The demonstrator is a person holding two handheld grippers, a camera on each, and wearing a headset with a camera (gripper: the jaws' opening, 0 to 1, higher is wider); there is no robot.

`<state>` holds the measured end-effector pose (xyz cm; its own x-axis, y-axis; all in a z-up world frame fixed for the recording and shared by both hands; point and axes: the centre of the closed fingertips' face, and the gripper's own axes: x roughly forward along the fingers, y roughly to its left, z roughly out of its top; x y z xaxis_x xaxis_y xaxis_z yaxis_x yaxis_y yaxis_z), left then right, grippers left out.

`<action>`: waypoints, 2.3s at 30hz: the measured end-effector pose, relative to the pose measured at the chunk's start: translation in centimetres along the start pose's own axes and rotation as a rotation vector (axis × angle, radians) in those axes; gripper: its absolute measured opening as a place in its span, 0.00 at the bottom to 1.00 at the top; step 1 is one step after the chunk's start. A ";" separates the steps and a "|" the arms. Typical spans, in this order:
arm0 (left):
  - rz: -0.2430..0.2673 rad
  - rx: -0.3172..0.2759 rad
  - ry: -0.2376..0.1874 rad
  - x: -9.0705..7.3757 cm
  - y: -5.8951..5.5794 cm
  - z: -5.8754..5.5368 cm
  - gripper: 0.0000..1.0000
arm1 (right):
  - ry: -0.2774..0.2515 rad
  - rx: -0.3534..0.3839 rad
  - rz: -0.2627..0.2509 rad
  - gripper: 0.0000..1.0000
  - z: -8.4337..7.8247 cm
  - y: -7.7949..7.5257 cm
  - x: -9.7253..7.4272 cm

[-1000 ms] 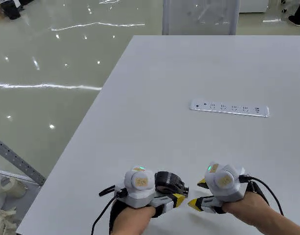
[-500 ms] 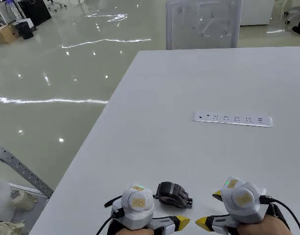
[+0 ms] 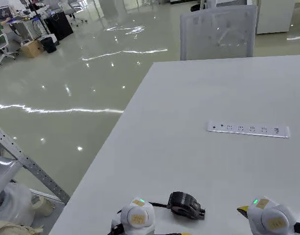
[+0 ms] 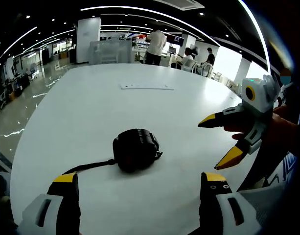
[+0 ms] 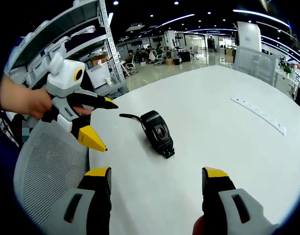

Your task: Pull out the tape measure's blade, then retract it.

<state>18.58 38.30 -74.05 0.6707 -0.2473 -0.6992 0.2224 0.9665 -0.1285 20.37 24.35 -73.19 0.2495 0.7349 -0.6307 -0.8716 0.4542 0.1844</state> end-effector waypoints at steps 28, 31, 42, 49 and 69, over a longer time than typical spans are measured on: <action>-0.114 0.085 -0.065 -6.2 -1.4 -0.2 1.00 | -0.012 0.017 -0.110 0.94 0.2 3.0 -7.3; -0.125 0.093 -0.066 -6.8 -1.2 -0.6 1.00 | -0.015 0.024 -0.120 0.97 0.3 3.6 -7.7; -0.135 0.125 -0.089 -9.3 -0.6 -1.1 1.00 | -0.018 0.025 -0.158 1.00 0.4 5.1 -9.2; -0.138 0.162 -0.107 -10.6 0.1 -1.1 1.00 | -0.021 0.036 -0.197 1.00 0.4 5.6 -11.1; -0.188 0.245 -0.098 -15.3 1.4 -2.0 1.00 | -0.014 0.050 -0.289 1.00 -0.6 7.6 -16.7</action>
<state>7.17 43.60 -64.95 0.6644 -0.4369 -0.6064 0.5043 0.8608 -0.0678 9.36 15.18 -61.69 0.4908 0.5782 -0.6517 -0.7415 0.6700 0.0360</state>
